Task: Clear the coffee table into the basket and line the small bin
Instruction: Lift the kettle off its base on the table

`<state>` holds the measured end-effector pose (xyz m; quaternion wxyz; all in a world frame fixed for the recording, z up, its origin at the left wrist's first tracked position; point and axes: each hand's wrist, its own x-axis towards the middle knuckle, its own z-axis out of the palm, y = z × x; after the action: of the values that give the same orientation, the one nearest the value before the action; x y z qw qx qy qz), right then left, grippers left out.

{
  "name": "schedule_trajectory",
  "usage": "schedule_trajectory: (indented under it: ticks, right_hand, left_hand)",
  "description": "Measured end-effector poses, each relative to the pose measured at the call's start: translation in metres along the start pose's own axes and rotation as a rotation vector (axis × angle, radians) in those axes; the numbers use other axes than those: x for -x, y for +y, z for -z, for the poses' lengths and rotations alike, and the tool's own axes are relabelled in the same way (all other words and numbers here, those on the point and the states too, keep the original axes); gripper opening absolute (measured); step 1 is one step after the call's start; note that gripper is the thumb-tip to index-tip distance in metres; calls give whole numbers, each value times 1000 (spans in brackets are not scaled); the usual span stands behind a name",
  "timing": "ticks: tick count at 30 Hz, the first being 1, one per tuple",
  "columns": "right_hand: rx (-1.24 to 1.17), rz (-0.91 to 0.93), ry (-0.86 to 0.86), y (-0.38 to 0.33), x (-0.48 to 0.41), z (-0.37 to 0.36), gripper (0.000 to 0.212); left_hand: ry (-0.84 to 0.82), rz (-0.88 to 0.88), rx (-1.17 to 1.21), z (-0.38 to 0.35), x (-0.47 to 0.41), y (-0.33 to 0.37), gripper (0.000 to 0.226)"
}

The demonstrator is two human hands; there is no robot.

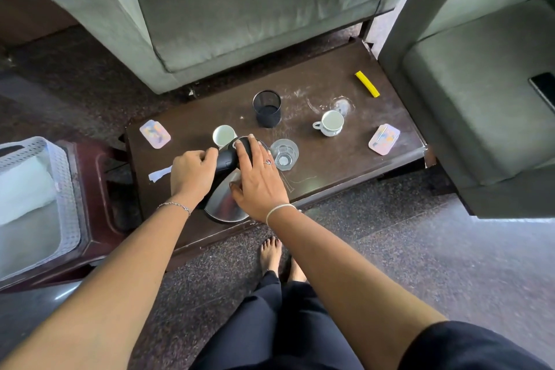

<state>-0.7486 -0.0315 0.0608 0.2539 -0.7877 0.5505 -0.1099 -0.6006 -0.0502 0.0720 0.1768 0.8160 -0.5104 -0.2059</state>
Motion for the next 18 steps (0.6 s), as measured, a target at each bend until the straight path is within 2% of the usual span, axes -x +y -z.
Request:
schedule_trajectory:
  ticks: [18]
  right_hand:
    - [-51, -100, 10, 10, -19, -11, 78]
  left_hand:
    - [-58, -48, -138, -14, -29, 9, 49]
